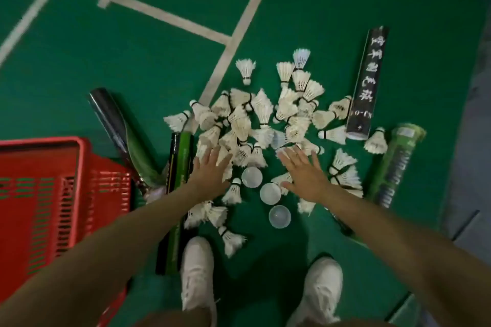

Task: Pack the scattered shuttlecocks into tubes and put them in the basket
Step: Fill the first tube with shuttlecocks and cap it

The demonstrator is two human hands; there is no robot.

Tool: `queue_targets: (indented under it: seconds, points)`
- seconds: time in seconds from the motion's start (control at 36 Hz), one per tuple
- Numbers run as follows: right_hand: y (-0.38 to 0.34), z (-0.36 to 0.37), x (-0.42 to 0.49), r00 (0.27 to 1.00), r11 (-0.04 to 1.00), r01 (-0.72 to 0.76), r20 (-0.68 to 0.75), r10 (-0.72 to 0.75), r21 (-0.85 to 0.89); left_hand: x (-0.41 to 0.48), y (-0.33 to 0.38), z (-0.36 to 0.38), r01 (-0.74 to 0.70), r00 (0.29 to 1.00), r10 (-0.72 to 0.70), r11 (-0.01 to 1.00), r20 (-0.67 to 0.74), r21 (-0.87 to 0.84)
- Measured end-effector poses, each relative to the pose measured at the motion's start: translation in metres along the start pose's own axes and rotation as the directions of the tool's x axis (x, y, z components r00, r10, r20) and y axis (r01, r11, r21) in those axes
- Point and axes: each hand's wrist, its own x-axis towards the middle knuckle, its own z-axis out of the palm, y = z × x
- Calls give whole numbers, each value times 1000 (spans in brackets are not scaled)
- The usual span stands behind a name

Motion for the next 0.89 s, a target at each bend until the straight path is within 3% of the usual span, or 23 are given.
queue_targets:
  seconds: [0.19,0.39,0.56,0.61,0.67,0.72,0.78,0.83,0.89]
  points:
    - [-1,54,61,966,968,195,-139,-217,-155,47,-19,69,-63,996,70,990,-52,127]
    - [-15,58,99,895,940,223,-328,-303,-258,67,-20,84,-32,984,47,996,-171,86]
    - [-47,43,124,933,982,121,-321,-162,-144,69,-11,94,-254,919,173,947,-355,-195]
    - [-57,46,130,943,997,57,-326,-72,-56,65,-12,96,-288,918,157,895,-364,-341]
    - [-62,53,130,945,1000,9,-327,-15,-19,59,-15,100,-289,917,141,879,-374,-378]
    - [-59,63,123,948,997,7,-317,-31,-76,50,-17,101,-340,849,152,890,-506,-303]
    - [-49,75,112,949,990,32,-307,-74,-139,41,-24,102,-374,711,144,906,-688,-198]
    - [-36,86,100,940,991,46,-332,-85,-124,36,-33,102,-284,579,72,951,-812,-118]
    - [-24,88,89,896,996,81,-441,-58,33,36,-45,101,-94,542,-82,983,-836,-157]
